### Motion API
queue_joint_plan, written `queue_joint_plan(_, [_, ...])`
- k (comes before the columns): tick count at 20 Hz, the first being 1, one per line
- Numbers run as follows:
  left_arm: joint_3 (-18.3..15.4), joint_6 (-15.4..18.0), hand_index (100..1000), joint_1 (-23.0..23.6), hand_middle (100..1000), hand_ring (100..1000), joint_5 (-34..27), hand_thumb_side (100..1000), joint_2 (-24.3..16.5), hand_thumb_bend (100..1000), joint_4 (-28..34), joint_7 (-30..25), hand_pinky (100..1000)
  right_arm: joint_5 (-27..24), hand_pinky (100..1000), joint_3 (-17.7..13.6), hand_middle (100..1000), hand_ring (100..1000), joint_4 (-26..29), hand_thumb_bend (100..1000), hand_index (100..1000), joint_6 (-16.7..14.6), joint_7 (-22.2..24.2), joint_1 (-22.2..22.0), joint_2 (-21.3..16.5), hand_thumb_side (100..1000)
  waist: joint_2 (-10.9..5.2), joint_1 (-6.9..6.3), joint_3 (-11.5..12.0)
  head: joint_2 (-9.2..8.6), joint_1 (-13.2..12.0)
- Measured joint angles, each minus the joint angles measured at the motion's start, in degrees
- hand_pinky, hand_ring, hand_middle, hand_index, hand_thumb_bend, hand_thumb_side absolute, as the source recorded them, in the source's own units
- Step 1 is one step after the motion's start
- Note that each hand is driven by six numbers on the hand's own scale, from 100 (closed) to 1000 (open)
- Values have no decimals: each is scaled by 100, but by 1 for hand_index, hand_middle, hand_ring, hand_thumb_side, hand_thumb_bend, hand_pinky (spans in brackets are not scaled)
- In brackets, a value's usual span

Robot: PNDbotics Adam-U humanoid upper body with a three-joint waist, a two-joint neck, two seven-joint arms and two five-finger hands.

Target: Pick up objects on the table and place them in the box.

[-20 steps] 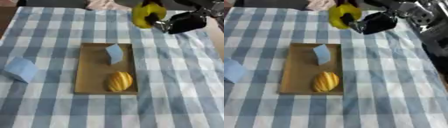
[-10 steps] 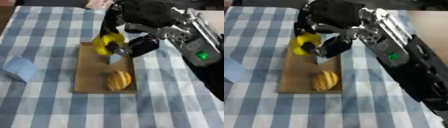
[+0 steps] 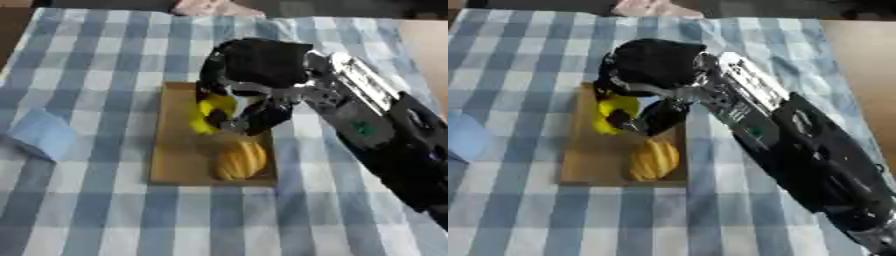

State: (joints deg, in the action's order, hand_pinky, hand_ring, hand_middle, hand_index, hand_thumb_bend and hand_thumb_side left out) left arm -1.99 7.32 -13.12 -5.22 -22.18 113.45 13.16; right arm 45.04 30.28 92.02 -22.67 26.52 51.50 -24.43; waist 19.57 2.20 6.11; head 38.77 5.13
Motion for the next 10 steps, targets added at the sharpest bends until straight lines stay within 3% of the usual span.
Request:
queue_joint_plan(4, [1,-3,793,0,734,764,0,723,2,100,0,-3,857,147,759,96,532,665,-252,100,742,-111,17,-71,58,226,14,6,21,-3,0])
queue_joint_plan(8, [1,-7,793,0,734,764,0,723,3,100,0,-6,857,237,813,121,752,825,-366,100,867,-192,67,-120,62,234,21,7,18,-3,-5])
queue_joint_plan(10, [1,-10,793,0,734,764,0,724,3,100,0,-8,857,269,851,120,833,897,-366,100,917,-205,101,-139,60,345,21,7,6,-3,-8])
